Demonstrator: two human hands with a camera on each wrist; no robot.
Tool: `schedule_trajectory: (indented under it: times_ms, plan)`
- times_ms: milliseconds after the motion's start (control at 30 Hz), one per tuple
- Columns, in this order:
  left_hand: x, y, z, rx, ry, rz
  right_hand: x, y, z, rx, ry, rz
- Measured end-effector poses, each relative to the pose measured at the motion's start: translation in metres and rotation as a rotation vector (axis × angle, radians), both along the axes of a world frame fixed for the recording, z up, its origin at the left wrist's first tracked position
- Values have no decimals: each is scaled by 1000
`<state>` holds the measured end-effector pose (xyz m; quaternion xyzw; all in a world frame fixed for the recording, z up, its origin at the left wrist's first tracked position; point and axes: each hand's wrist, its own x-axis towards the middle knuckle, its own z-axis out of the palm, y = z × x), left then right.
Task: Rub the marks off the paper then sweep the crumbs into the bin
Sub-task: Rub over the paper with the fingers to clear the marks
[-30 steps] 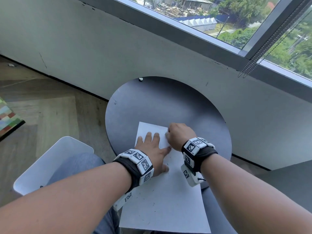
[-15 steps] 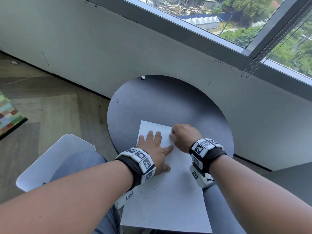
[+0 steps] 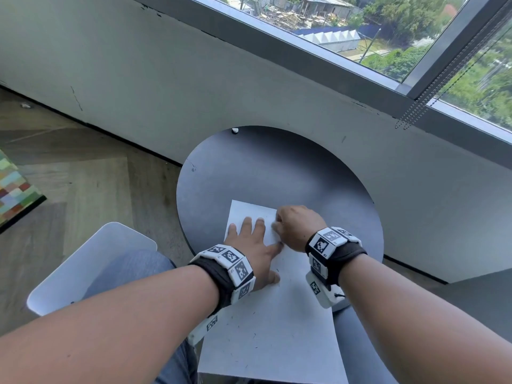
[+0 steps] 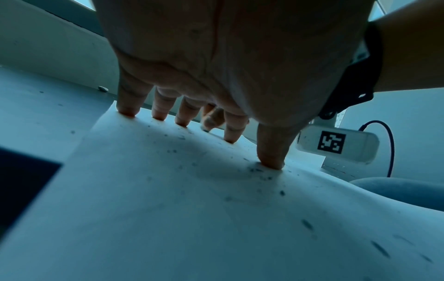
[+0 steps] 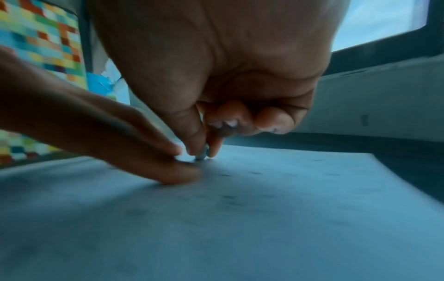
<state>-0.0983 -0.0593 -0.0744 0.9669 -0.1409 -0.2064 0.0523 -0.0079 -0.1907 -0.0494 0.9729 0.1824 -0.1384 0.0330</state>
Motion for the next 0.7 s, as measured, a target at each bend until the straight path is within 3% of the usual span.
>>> schedule_trajectory:
  times_ms: [100, 400, 600, 700]
  plan:
    - [1, 1, 0, -14, -23, -5, 1, 16, -2, 25, 15, 31]
    - [-1, 0, 0, 16, -1, -1, 36, -33, 7, -78, -19, -254]
    - [0, 1, 2, 14, 5, -8, 10, 10, -2, -28, -59, -26]
    - [0, 1, 1, 8, -2, -9, 9, 21, -3, 0, -64, -17]
